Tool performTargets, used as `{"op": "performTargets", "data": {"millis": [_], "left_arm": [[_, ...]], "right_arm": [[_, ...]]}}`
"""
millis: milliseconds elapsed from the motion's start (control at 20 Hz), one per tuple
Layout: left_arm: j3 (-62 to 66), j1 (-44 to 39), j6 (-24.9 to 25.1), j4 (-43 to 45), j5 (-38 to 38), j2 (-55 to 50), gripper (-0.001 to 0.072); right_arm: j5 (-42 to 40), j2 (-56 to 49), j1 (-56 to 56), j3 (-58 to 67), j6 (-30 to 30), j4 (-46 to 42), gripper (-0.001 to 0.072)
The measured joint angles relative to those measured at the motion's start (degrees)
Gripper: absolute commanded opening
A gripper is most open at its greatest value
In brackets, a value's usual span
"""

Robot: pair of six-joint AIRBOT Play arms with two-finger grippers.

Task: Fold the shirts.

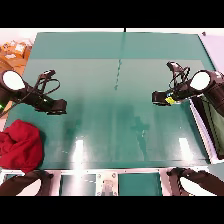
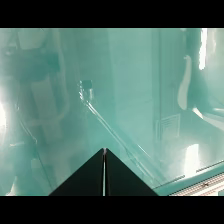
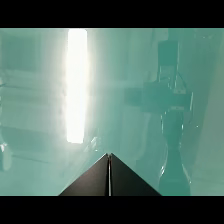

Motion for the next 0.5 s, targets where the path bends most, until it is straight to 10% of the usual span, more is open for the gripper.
{"op": "performTargets", "data": {"millis": [450,500], "left_arm": [[0.0,0.0,0.1,0.0,3.6,0.0,0.0026],[0.0,0.0,0.2,0.1,4.0,0.0,0.02]], "right_arm": [[-2.9,0.0,0.0,0.0,0.0,0.0,0.0011],[-3.2,0.0,0.0,0.0,0.0,0.0,0.0011]]}}
